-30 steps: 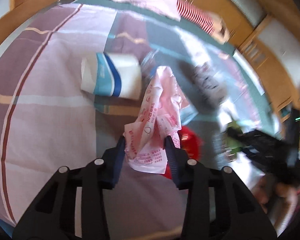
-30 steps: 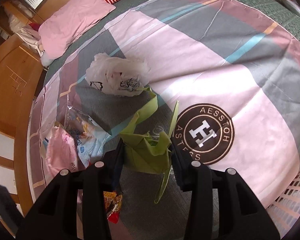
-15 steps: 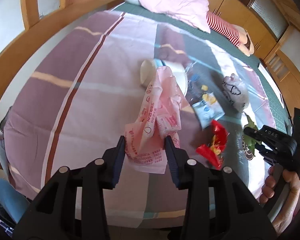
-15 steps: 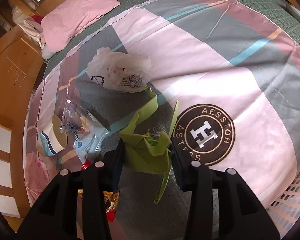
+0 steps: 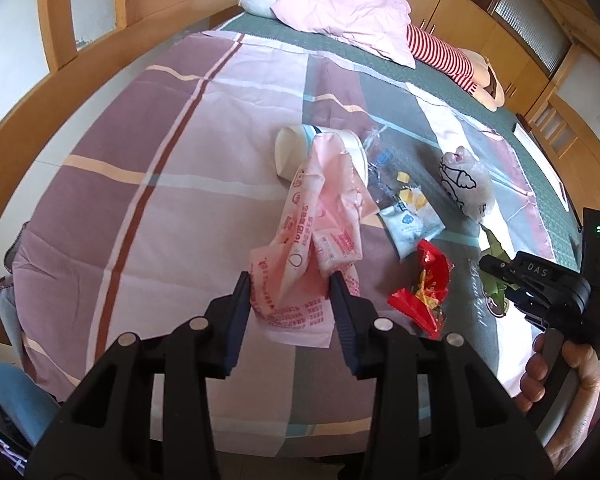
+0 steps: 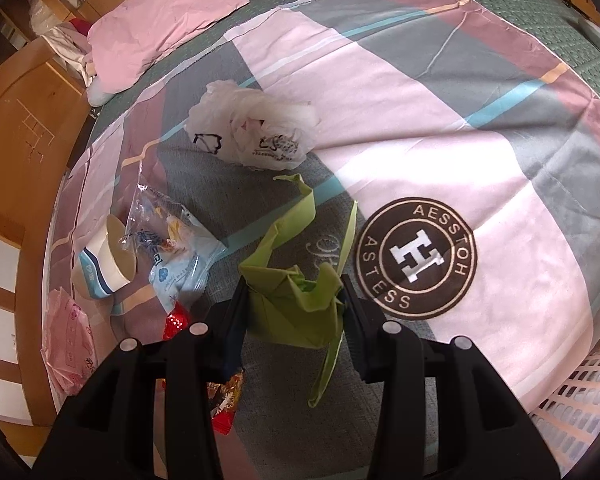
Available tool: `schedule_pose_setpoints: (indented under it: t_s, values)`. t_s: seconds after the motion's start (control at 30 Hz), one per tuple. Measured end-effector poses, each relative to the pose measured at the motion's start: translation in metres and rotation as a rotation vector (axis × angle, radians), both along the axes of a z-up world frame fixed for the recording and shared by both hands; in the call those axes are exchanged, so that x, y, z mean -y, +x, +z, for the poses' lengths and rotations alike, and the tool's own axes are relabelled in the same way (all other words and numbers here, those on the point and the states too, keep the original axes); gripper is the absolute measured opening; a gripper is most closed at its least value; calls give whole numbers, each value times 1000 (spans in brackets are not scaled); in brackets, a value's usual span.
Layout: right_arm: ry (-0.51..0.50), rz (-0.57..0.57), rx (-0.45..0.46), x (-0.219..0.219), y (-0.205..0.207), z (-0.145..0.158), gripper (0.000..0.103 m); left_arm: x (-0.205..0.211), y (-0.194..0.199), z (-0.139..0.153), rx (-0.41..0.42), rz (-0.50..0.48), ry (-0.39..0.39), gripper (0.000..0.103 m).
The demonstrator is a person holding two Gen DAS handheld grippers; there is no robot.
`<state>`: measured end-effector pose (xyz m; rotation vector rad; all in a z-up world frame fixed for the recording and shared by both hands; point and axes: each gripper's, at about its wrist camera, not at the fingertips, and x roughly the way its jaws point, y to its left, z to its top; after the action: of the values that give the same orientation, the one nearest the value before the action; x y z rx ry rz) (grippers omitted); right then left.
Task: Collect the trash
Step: 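Grasp the pink printed bag with the left gripper while the right gripper grasps the lime green bag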
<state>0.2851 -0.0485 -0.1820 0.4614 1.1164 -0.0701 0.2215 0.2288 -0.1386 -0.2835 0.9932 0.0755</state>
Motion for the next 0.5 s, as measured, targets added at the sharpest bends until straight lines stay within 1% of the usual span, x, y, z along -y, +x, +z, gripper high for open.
schedule_pose_setpoints:
  t_s: [0.27, 0.5]
  values:
    - [7, 16, -5, -7, 0, -1, 44, 3, 4, -15, -51, 2, 15, 40]
    - [15, 18, -8, -6, 0, -1, 44, 4, 5, -19, -55, 4, 34, 40]
